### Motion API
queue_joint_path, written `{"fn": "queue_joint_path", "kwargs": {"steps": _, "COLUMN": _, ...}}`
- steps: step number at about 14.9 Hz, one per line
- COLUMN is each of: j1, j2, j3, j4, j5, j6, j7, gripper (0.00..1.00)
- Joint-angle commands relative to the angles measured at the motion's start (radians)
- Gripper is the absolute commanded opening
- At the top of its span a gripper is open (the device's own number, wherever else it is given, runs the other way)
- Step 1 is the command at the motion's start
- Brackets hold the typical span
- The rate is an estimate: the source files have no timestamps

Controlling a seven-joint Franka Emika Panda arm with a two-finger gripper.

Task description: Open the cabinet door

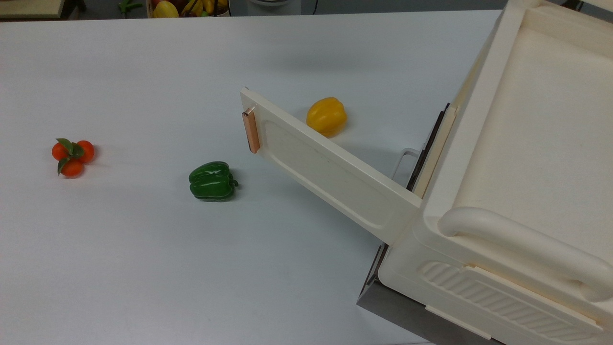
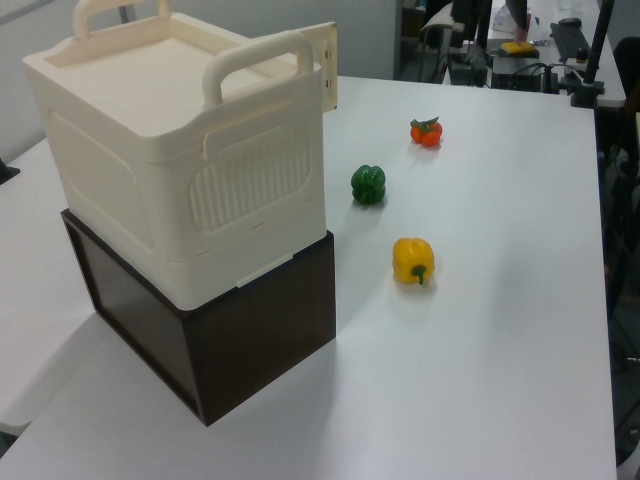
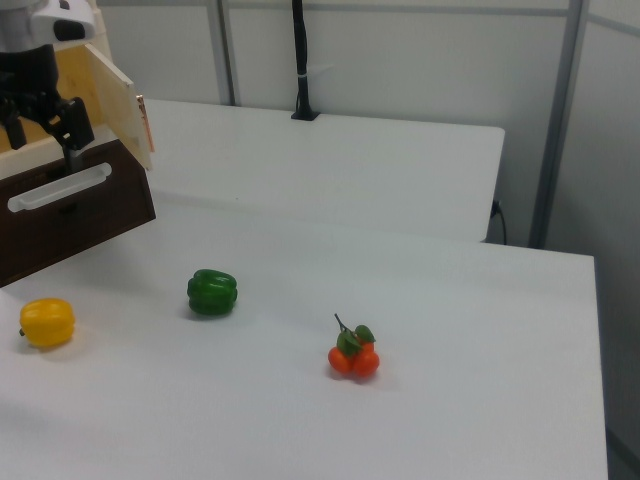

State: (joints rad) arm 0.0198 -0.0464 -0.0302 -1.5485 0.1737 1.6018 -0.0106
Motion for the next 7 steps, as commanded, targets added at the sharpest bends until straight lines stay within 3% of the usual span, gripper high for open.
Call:
{"fn": "queue_joint_path", "kwargs": {"steps": 1, "j1": 0.026, "j2": -0.003, "j3": -0.020, "j4": -0.073, "j5": -0.013, "j6": 0.151, "j7": 0.006, "gripper": 1.00}}
{"fn": "queue_joint_path", "kwargs": {"steps": 7, "j1": 0.037, "j2": -0.001, "j3": -0.020, "j4": -0.087, "j5": -0.036, "j6": 0.150, "j7": -0.057, "gripper": 1.00}}
